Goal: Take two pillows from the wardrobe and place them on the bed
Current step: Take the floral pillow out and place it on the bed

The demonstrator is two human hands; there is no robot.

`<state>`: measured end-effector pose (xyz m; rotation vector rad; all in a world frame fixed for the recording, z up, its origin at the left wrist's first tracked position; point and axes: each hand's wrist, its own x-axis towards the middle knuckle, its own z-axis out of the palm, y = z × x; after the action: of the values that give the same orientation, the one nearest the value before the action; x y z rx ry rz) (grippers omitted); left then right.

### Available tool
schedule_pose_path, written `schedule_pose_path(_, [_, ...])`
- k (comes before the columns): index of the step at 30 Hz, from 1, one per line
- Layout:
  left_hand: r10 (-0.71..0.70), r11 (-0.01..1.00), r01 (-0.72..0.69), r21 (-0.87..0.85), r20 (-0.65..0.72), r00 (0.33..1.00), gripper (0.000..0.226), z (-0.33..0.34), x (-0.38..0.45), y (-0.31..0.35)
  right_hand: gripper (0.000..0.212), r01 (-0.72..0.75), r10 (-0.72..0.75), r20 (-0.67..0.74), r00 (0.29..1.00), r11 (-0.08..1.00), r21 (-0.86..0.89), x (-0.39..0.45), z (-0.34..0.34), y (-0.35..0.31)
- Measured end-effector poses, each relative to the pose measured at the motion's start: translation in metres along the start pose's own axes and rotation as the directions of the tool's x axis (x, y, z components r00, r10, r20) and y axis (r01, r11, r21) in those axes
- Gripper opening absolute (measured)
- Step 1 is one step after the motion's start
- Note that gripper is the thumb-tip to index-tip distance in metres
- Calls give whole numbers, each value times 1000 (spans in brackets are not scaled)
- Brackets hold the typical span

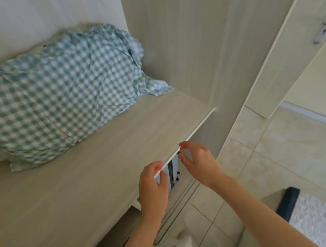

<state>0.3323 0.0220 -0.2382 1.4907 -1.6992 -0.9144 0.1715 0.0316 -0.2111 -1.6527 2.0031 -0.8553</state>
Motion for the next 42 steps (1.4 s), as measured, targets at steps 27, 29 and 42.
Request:
schedule_pose_path(27, [-96, 954, 244, 172, -597, 796, 34, -38, 218, 37, 38, 502, -521, 275, 808, 853, 141, 311, -20, -63])
schedule_pose_path(29, [-95, 954, 250, 163, -626, 774, 36, -59, 236, 40, 39, 549, -564, 256, 785, 825, 134, 328, -18, -84])
schedule_pose_path(42, [222, 782, 241, 575, -618, 754, 71, -192, 350, 64, 53, 745, -739, 114, 665, 643, -179, 427, -8, -205])
